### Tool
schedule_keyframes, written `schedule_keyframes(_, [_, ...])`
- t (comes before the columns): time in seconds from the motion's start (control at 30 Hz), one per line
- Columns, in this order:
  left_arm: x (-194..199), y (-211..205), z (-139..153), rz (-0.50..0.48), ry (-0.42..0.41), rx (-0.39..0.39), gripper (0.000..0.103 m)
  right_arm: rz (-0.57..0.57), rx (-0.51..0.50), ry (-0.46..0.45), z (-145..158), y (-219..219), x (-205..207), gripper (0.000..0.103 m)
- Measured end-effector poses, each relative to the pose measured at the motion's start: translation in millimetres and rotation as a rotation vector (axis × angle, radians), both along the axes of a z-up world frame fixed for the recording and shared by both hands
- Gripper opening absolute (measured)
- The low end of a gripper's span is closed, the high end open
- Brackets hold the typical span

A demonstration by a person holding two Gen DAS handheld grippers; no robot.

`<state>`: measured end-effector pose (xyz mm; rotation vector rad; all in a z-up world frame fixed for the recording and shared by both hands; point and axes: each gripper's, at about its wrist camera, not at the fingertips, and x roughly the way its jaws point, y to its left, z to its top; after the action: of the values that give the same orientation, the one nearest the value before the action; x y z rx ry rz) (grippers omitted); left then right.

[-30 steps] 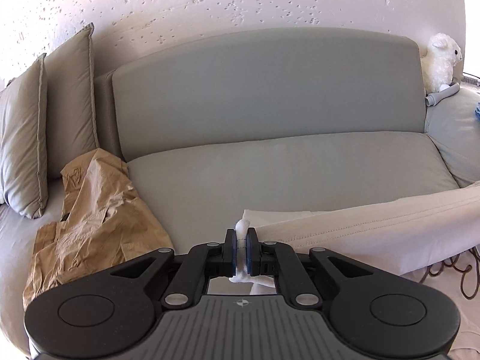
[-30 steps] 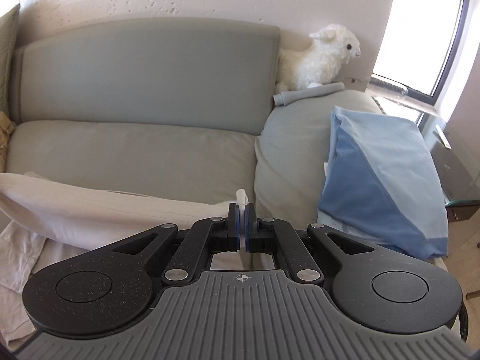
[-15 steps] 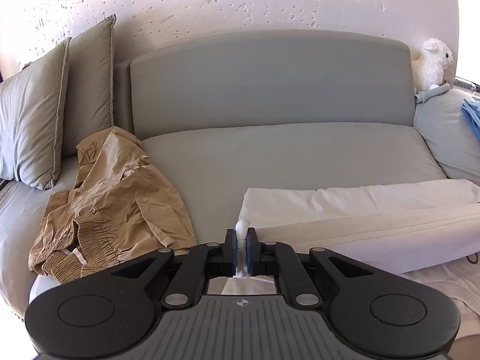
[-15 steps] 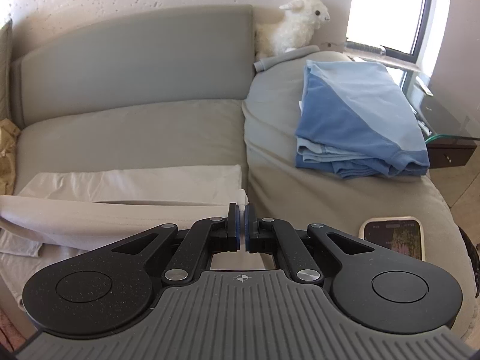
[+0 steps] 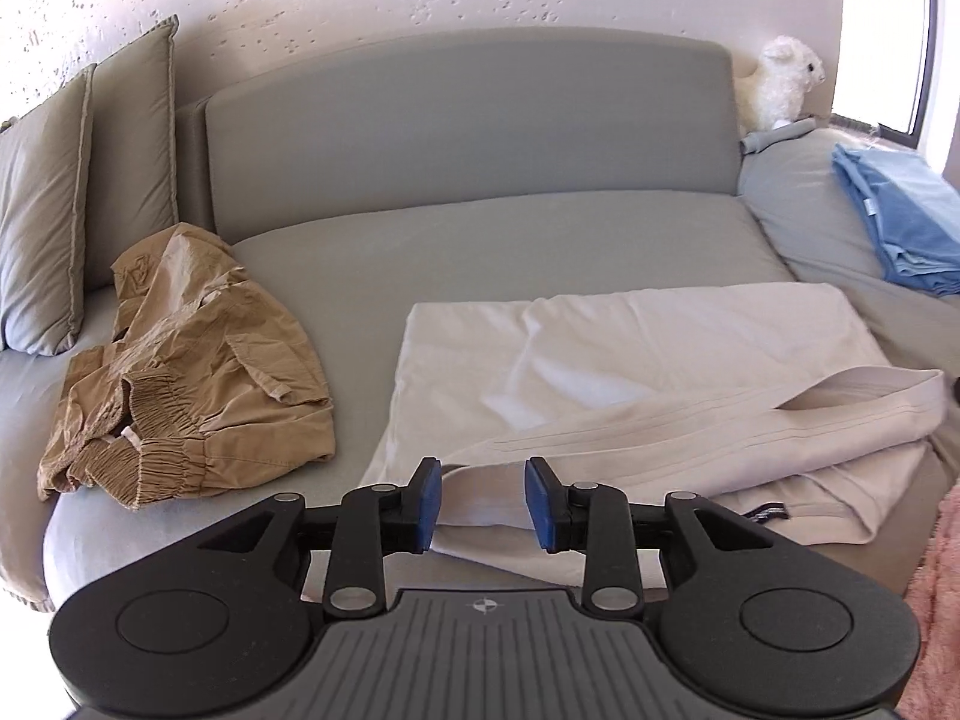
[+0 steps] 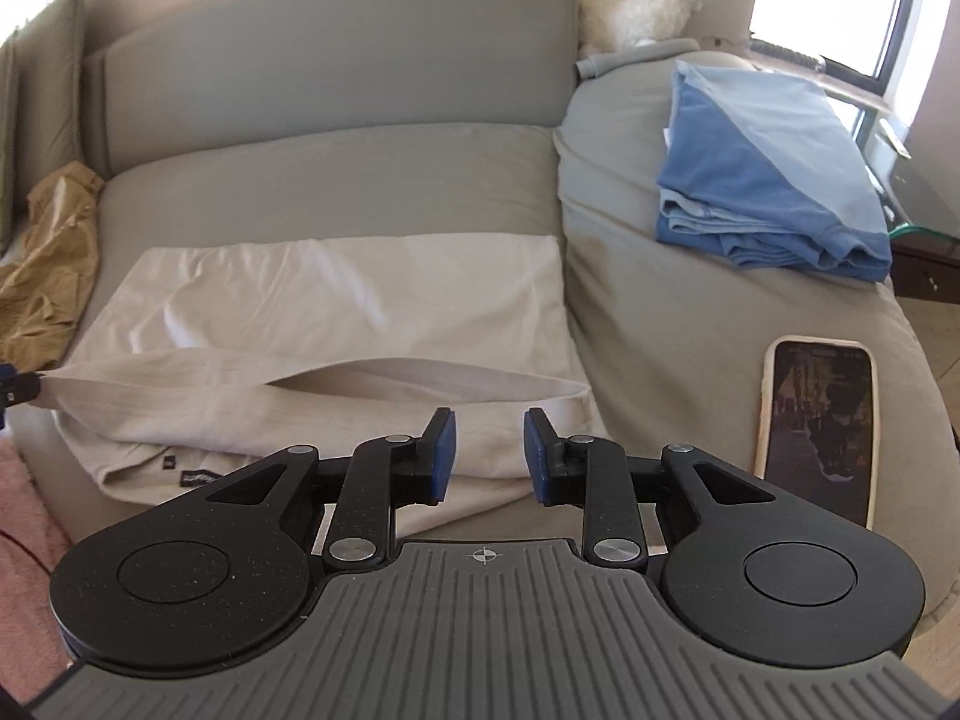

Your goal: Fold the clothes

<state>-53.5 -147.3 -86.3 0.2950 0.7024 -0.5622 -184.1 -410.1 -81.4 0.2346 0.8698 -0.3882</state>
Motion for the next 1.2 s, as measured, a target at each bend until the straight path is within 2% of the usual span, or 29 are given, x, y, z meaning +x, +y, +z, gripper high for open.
schedule_keyframes(0.07, [-13, -4, 0, -0.076, -0.015, -0.030, 0.034, 0.031, 0.003, -0.008, -3, 8, 0, 0.031])
schedule_keyframes(0.13, [-23, -13, -4, -0.149, -0.029, -0.022, 0.039, 0.042, 0.037, -0.017, -9, 15, 2, 0.031])
schedule_keyframes(0.2, [-30, -25, -9, -0.208, -0.037, -0.011, 0.040, 0.040, 0.078, -0.023, -15, 20, 4, 0.031])
schedule_keyframes(0.37, [-20, -43, -22, -0.171, -0.015, -0.006, 0.041, 0.057, 0.120, -0.020, -25, 29, 15, 0.031])
schedule_keyframes(0.47, [-11, -41, -24, -0.143, 0.004, -0.041, 0.043, 0.058, 0.137, -0.014, -28, 27, 22, 0.027])
schedule_keyframes(0.57, [-4, -36, -24, -0.135, 0.024, -0.086, 0.051, 0.043, 0.152, -0.012, -31, 21, 28, 0.027])
schedule_keyframes(0.7, [0, -36, -22, -0.165, 0.019, -0.128, 0.055, 0.018, 0.209, -0.047, -34, 12, 35, 0.029])
schedule_keyframes(0.83, [11, -53, -25, -0.205, -0.003, -0.091, 0.056, 0.036, 0.225, -0.027, -41, 10, 52, 0.029])
schedule_keyframes(1.0, [44, -71, -32, -0.173, 0.082, -0.084, 0.057, 0.017, 0.233, 0.062, -52, 0, 87, 0.026])
schedule_keyframes(1.13, [65, -90, -36, -0.175, 0.080, -0.052, 0.057, 0.022, 0.225, 0.092, -57, -7, 110, 0.024])
schedule_keyframes(1.2, [78, -99, -39, -0.179, 0.110, -0.023, 0.057, 0.030, 0.242, 0.101, -60, -11, 119, 0.024])
